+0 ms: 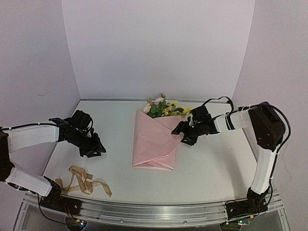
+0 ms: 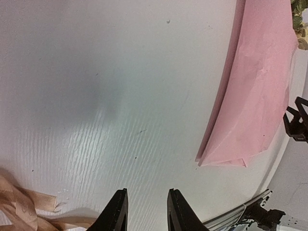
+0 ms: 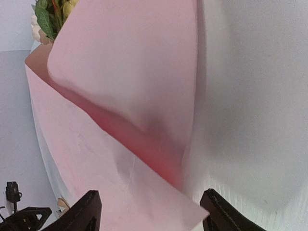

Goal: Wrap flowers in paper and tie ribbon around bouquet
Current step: Pick up the right side of the ribbon from the corner of the board.

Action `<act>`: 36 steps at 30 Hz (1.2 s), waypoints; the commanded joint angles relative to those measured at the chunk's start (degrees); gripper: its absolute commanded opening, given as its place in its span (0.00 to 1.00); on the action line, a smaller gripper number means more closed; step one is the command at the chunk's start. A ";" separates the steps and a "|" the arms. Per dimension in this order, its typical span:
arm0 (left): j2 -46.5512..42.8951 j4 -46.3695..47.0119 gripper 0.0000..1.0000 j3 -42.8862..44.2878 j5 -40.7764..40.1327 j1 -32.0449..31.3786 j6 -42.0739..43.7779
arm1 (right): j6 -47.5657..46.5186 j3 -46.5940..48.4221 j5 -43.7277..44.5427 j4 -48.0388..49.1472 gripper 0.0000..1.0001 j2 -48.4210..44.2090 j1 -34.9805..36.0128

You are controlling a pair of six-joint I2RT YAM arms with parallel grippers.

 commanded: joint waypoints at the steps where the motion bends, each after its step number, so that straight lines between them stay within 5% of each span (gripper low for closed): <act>1: -4.58 -9.33 0.30 -0.08 -7.92 -6.14 -5.18 | -4.03 -4.49 4.72 -5.49 0.82 -10.23 0.06; 7: -8.98 -12.07 0.29 -2.75 -11.57 -13.98 -12.54 | -6.30 -11.91 12.89 -10.38 0.81 -21.85 4.64; 13: -18.55 -20.27 0.35 -0.30 -22.16 -14.00 -16.03 | -6.10 -12.08 22.72 -11.95 0.69 -25.95 21.05; 22: -27.25 -26.09 0.42 4.51 -32.49 -10.51 -13.60 | -8.44 18.09 30.35 -16.82 0.68 -0.64 44.94; 28: -30.50 -28.94 0.44 10.20 -36.79 -7.88 -11.78 | -12.10 42.95 31.56 -27.79 0.67 17.12 50.68; 36: -32.26 -29.06 0.44 13.05 -38.16 -7.76 -11.79 | -16.54 56.00 37.30 -37.41 0.66 27.01 53.67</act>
